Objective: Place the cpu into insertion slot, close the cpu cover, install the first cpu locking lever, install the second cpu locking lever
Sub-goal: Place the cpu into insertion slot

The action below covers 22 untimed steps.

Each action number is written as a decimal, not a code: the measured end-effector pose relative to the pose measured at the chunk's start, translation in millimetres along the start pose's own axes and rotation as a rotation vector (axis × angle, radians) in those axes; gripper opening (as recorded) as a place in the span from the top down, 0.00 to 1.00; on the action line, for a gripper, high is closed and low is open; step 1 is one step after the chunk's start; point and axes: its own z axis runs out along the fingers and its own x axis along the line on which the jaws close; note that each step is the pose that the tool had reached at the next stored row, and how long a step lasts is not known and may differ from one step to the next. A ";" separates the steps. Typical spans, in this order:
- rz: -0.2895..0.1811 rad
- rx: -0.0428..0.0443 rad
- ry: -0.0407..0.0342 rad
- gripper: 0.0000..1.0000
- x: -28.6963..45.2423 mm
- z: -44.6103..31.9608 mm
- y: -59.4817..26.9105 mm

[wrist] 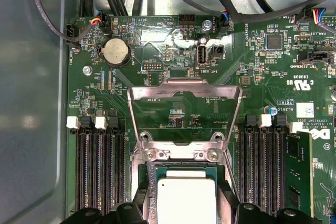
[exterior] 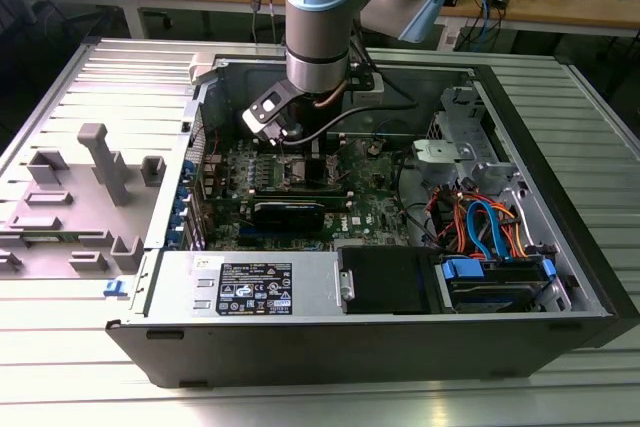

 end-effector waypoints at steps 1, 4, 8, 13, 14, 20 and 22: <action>0.001 -0.0001 0.0002 0.38 0.4 0.1 0.1; 0.006 -0.0001 0.0001 0.38 2.4 0.1 0.1; 0.008 -0.0001 -0.0001 0.38 2.4 0.7 0.1; 0.010 -0.0001 -0.0039 0.38 2.4 1.3 0.3; 0.010 -0.0002 -0.0046 0.38 2.4 1.5 0.3; 0.011 -0.0002 -0.0132 0.38 3.6 2.5 0.7; 0.012 -0.0001 -0.0134 0.38 3.6 2.4 0.7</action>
